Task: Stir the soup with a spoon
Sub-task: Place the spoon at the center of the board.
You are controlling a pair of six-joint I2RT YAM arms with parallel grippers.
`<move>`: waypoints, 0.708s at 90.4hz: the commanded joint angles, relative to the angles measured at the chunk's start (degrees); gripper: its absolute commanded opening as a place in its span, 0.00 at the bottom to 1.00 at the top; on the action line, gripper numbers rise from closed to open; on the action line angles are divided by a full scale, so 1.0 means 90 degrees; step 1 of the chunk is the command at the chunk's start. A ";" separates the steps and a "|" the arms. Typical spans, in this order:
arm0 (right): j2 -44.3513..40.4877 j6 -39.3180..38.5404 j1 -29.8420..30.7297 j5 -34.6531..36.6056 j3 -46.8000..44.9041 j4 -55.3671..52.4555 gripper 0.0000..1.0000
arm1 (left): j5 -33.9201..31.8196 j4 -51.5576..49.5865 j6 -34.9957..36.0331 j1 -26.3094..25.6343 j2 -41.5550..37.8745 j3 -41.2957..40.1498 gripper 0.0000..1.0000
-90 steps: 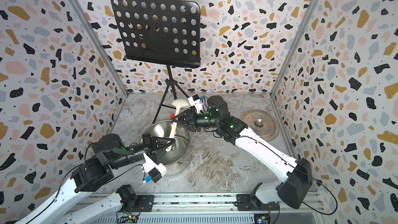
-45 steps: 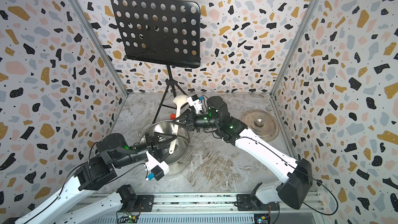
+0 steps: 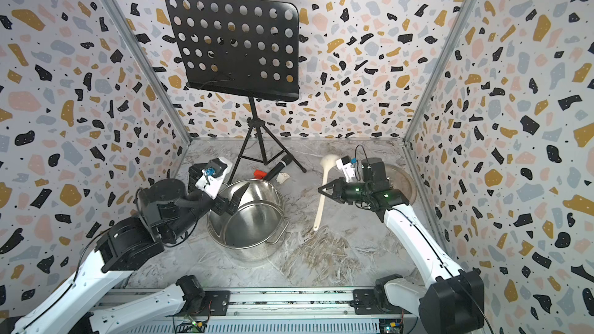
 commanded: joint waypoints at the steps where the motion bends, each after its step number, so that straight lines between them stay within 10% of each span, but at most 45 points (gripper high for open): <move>1: 0.0333 -0.0951 -0.0016 -0.0043 -0.0574 0.0454 0.00 | -0.0489 -0.1880 -0.1953 0.0561 0.0300 0.0428 1.00; 19: 0.1253 -0.1122 -0.0016 0.0001 -0.1291 0.1625 0.00 | 0.0573 -0.2525 -0.2353 0.1975 0.0429 0.0499 1.00; 64: 0.2812 -0.1155 -0.0016 -0.0053 -0.1670 0.3121 0.06 | -0.0125 -0.2404 -0.2520 0.2332 0.0464 0.0246 0.99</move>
